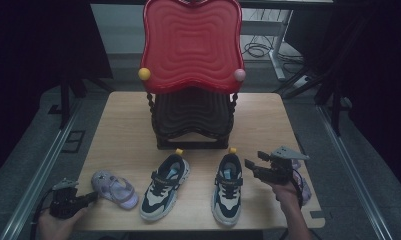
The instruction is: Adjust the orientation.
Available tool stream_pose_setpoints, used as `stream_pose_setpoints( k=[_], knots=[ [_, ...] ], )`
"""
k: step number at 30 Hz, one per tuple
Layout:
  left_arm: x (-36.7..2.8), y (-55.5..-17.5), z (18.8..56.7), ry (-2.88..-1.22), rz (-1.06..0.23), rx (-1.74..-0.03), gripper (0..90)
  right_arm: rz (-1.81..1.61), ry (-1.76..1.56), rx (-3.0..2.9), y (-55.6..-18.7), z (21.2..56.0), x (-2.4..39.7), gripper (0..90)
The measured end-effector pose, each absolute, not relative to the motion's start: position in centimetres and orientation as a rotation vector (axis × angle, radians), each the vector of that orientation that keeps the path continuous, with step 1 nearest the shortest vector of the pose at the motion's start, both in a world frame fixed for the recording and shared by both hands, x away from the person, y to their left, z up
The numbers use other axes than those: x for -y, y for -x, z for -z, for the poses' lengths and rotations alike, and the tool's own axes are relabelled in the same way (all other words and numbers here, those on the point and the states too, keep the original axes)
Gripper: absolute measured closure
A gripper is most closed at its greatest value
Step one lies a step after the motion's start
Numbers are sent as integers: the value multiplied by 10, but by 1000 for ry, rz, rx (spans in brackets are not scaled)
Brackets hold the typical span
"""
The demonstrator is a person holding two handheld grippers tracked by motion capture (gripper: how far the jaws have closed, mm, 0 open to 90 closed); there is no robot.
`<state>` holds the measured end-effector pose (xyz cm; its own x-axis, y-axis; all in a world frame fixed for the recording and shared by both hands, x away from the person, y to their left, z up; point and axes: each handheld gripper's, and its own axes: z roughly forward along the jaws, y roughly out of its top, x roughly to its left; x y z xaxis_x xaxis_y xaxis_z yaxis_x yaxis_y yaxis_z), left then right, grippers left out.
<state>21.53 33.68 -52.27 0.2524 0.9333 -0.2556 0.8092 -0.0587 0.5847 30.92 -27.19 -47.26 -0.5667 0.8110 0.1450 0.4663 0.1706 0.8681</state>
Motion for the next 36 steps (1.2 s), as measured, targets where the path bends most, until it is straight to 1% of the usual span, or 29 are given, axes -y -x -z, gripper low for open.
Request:
stream_pose_setpoints(
  k=[7,25,32,36],
  knots=[
    [-342,-224,522,-1893,-206,-1568,900,-1350,-1223,-2105,-310,474,271,331],
    [-350,-250,527,-1883,-171,-1552,897,-1340,-1238,-2099,-308,477,273,330],
    [-349,-261,525,-1917,-170,-1542,897,-1334,-1238,-2099,-308,477,273,331],
    [-350,-264,526,-1907,-162,-1539,897,-1335,-1240,-2102,-308,478,272,330]
  ],
)
